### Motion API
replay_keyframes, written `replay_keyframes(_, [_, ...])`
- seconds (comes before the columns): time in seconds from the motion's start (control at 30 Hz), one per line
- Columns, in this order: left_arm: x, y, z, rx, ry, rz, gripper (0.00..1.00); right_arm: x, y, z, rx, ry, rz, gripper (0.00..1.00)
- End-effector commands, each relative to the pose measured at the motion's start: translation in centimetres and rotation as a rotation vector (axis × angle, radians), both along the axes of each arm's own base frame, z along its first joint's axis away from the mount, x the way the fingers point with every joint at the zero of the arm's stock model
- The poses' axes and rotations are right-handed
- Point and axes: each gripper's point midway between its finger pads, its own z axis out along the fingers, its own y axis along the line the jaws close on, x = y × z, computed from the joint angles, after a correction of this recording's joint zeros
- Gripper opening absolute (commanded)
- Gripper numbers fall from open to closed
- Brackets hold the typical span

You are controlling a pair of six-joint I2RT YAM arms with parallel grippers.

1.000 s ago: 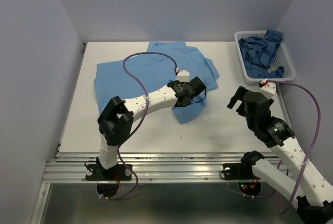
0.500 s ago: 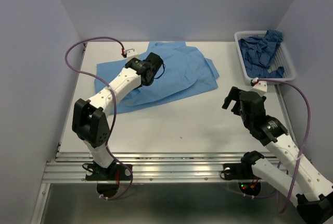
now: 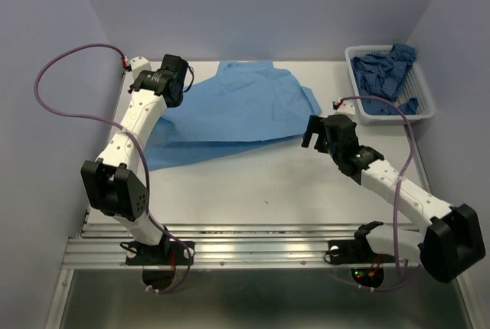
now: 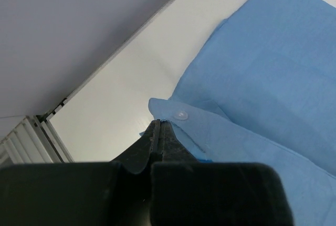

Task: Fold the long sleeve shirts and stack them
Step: Fold the shirt

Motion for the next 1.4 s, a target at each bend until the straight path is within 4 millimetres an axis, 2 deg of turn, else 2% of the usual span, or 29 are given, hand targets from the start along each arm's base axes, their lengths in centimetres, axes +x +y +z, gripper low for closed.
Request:
replay_keyframes(0.0, [-0.6,1.2,1.2,0.016,-0.017,0.004,0.0,3.7,2.6,2.0,0.042,-0.07,0.034,1.0])
replay_keyframes(0.13, [-0.1,-0.2,-1.5,-0.057,0.009,-0.055,0.0,5.4,5.1,1.5,0.073,-0.04,0.102,1.0])
replay_keyframes(0.17, [-0.2,-0.4,-2.7,-0.066,0.018,-0.061,0.0,5.8,5.5,0.7,0.072,-0.015,0.112,1.0])
replay_keyframes(0.2, [-0.4,-0.5,-3.3,-0.075,0.025,-0.065,0.0,5.9,5.8,1.1,0.079,-0.023,0.119,1.0])
replay_keyframes(0.23, [-0.5,-0.5,-3.9,-0.08,0.034,-0.064,0.0,6.3,6.0,0.6,0.078,-0.009,0.121,1.0])
replay_keyframes(0.27, [-1.0,-0.4,-4.8,-0.079,0.05,-0.052,0.0,6.4,6.0,0.4,0.074,-0.002,0.116,1.0])
replay_keyframes(0.47, [-1.2,-0.4,-6.1,-0.082,0.075,-0.038,0.0,7.0,5.6,-1.7,0.031,0.065,0.127,1.0])
replay_keyframes(0.5, [-1.1,-0.4,-6.3,-0.082,0.079,-0.038,0.0,6.9,5.9,-1.8,0.004,0.068,0.172,1.0])
replay_keyframes(0.57, [-1.0,-0.5,-6.4,-0.087,0.077,-0.04,0.0,6.1,8.1,-2.5,-0.031,0.088,0.386,1.0])
replay_keyframes(0.6, [-1.0,-0.5,-6.5,-0.087,0.08,-0.041,0.0,5.4,8.9,-2.9,-0.156,0.068,0.595,1.0])
replay_keyframes(0.63, [-0.9,-0.6,-6.6,-0.088,0.081,-0.044,0.0,4.3,10.5,-3.1,-0.154,0.065,0.744,1.0])
replay_keyframes(0.77, [-0.8,-0.4,-7.1,-0.079,0.096,-0.041,0.0,5.3,11.9,-3.4,-0.199,0.046,0.863,1.0])
replay_keyframes(0.8, [-0.8,-0.4,-7.2,-0.078,0.099,-0.042,0.0,6.0,11.9,-4.5,-0.229,0.064,0.87,1.0])
replay_keyframes(0.83, [-0.7,-0.4,-7.4,-0.081,0.104,-0.045,0.0,7.4,11.9,-3.8,-0.262,0.044,0.85,1.0])
replay_keyframes(0.87, [-0.6,-0.3,-7.7,-0.081,0.112,-0.045,0.0,8.0,11.4,-5.6,-0.309,0.093,0.851,1.0])
replay_keyframes(0.9, [-0.5,-0.3,-7.8,-0.082,0.118,-0.047,0.0,8.5,11.2,-4.9,-0.337,0.083,0.841,1.0])
replay_keyframes(0.93, [-0.4,-0.3,-7.9,-0.079,0.123,-0.044,0.0,9.5,10.9,-5.7,-0.376,0.108,0.828,1.0])
replay_keyframes(1.03, [-0.7,0.4,-8.0,-0.059,0.143,-0.019,0.0,9.4,10.1,-8.3,-0.431,0.208,0.846,1.0])
replay_keyframes(1.17, [-1.2,1.6,-8.4,-0.057,0.173,0.009,0.0,9.7,9.3,-9.5,-0.473,0.256,0.832,1.0])
replay_keyframes(1.23, [-1.3,2.5,-9.0,-0.059,0.206,0.017,0.0,10.7,8.7,-9.7,-0.511,0.26,0.78,1.0])
replay_keyframes(1.27, [-1.4,2.9,-9.2,-0.059,0.218,0.025,0.0,11.6,7.2,-9.7,-0.572,0.27,0.698,1.0])
replay_keyframes(1.37, [-1.5,4.1,-10.2,-0.048,0.259,0.055,0.0,13.7,5.2,-9.7,-0.638,0.272,0.559,1.0])
